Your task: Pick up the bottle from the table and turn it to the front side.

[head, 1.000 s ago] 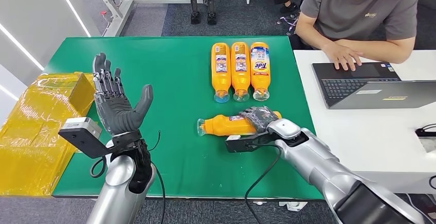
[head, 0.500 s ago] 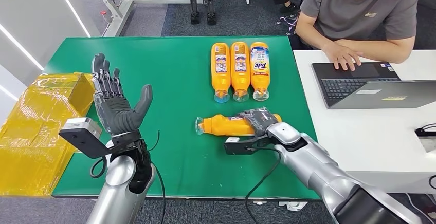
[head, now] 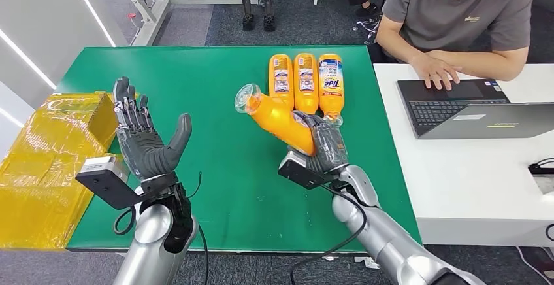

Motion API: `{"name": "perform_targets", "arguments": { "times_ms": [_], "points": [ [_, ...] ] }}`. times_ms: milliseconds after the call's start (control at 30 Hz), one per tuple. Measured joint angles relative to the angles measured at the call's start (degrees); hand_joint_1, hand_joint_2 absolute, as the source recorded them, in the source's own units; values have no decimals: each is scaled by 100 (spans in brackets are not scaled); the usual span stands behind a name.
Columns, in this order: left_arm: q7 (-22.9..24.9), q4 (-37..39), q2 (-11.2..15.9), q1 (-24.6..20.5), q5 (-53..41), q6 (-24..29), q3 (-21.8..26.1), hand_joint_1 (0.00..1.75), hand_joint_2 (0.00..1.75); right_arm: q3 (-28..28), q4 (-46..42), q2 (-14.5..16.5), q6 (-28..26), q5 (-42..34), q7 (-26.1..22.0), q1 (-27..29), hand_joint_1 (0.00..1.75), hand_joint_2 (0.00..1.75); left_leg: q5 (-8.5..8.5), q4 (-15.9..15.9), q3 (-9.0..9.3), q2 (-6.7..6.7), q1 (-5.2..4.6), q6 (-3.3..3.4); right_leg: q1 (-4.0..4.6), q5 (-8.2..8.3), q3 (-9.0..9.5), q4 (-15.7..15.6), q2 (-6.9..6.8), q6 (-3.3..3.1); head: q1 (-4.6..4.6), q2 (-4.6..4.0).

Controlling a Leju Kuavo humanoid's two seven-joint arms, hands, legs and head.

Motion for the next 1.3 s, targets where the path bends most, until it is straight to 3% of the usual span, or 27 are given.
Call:
{"name": "perform_targets", "arguments": {
  "times_ms": [233, 500, 567, 700, 800, 1033, 1300],
  "points": [
    [0, 0, -12, -65, 47, -87, -167, 0, 175, -544, -766, 126, -664, -131, -938, 738, 175, 175, 0, 1, 1, 1, 0, 0, 0, 1, -1, 0, 1, 0, 0, 0],
    [0, 0, -174, -73, 231, -920, -308, 0, 175, -903, -1184, 375, -684, 139, -938, 1103, 175, 175, 0, -1, 1, 3, 1, 0, 0, 0, -2, 1, 3, 0, -1, 0],
    [0, 3, -215, -57, 399, -1329, -311, 0, 175, -915, -1221, 402, -685, 162, -912, 1119, 175, 175, 0, -1, 0, 3, 0, 0, 0, 0, -1, 0, 3, 0, -1, 0],
    [0, 49, -341, 14, 858, -2744, -305, 0, 175, -887, -1238, 456, -670, 297, -598, 1092, 175, 175, 0, -1, -1, 3, 0, 0, -1, 1, -1, 0, 2, 0, 1, 0],
    [0, 105, -388, 23, 1067, -3262, -323, 0, 175, -827, -1232, 477, -590, 542, -272, 1034, 175, 175, 0, -1, -1, 3, 0, 0, -1, 1, -1, 0, 3, 0, 1, 0],
    [0, 298, -421, -11, 1208, -3394, -434, 0, 175, -693, -1231, 533, -358, 951, 68, 951, 175, 175, 0, -1, 0, 2, 1, 0, 0, 1, -2, 1, 2, 0, 0, 0],
    [0, 616, -426, -70, 1278, -3415, -467, 0, 175, -564, -1317, 582, -226, 1283, 131, 927, 175, 175, 0, -1, -1, 2, 0, 0, 0, 0, -2, 1, 2, 0, 1, 0]
  ]
}}
